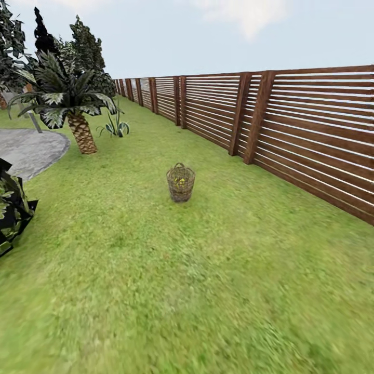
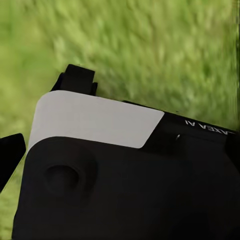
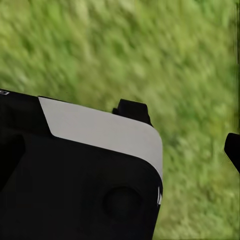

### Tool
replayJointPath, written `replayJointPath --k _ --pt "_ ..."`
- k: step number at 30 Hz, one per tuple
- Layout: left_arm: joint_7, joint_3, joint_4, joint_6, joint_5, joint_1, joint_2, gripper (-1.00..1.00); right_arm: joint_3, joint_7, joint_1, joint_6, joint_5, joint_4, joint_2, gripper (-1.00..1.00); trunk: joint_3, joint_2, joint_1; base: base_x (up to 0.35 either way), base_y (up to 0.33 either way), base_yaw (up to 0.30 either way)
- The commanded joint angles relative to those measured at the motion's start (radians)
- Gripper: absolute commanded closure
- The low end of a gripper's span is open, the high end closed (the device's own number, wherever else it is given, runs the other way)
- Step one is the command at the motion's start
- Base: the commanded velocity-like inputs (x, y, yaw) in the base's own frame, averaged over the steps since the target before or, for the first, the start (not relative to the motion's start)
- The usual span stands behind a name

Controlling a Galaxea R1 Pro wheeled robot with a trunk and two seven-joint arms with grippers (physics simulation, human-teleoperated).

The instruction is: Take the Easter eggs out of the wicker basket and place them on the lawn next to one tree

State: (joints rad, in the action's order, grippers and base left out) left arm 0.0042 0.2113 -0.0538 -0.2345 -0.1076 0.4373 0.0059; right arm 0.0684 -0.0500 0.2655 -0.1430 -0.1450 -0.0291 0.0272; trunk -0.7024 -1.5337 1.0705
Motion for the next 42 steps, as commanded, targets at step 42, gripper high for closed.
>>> replayJointPath --k 42 --pt "0.0 0.0 -0.001 -0.002 -0.01 0.0 0.0 -1.0 0.007 -0.005 0.001 -0.004 -0.007 -0.003 0.003 -1.0 0.004 0.0 0.001 0.335 -0.026 -0.11"
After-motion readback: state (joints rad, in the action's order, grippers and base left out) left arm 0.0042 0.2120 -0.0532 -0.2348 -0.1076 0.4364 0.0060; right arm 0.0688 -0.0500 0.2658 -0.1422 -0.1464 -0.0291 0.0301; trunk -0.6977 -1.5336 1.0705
